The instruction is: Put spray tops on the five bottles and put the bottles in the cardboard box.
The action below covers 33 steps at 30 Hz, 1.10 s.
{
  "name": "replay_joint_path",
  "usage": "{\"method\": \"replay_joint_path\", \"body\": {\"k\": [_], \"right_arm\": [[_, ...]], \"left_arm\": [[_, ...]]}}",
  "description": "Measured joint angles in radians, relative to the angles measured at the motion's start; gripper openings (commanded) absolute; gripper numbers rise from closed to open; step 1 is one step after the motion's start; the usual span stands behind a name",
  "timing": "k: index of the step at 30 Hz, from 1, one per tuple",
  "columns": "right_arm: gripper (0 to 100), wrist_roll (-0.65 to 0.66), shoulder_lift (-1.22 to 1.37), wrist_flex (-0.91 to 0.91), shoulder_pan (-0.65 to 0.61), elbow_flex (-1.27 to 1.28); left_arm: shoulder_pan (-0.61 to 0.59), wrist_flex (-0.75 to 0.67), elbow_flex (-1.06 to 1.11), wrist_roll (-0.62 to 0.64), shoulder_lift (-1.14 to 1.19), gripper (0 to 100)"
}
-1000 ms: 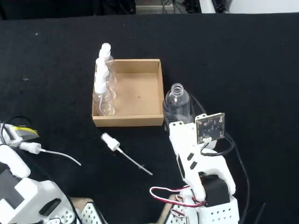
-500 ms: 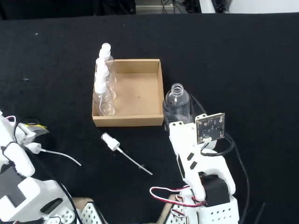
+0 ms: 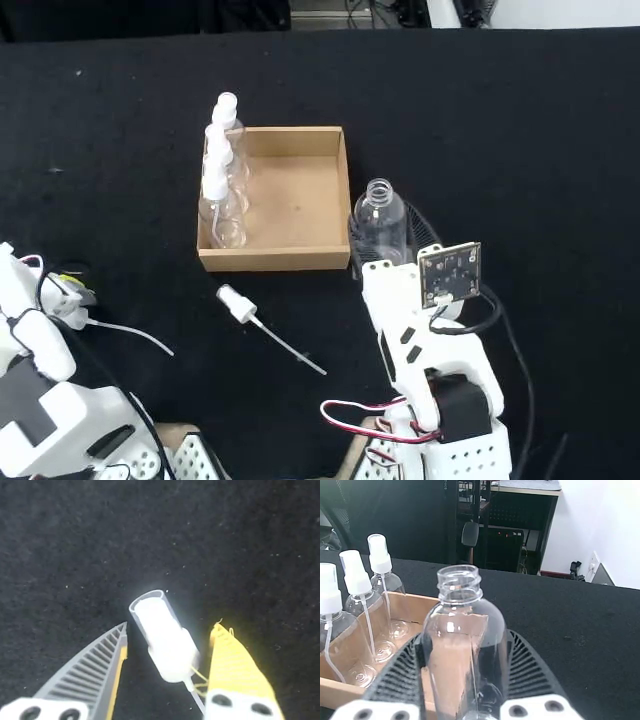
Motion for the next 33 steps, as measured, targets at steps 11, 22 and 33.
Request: {"method": "replay_joint_path", "body": {"k": [11, 22, 33], "right_arm": [[1.3, 0.0, 0.0, 0.0, 0.0, 0.0], [1.3, 0.0, 0.0, 0.0, 0.0, 0.0], [1.2, 0.0, 0.0, 0.0, 0.0, 0.0]], "left_arm": [[0.008, 0.0, 0.0, 0.0, 0.0, 8], [0.009, -0.012, -0.003, 0.0, -0.006, 6], [0.003, 0.224, -0.195, -0.284, 0.006, 6]]}}
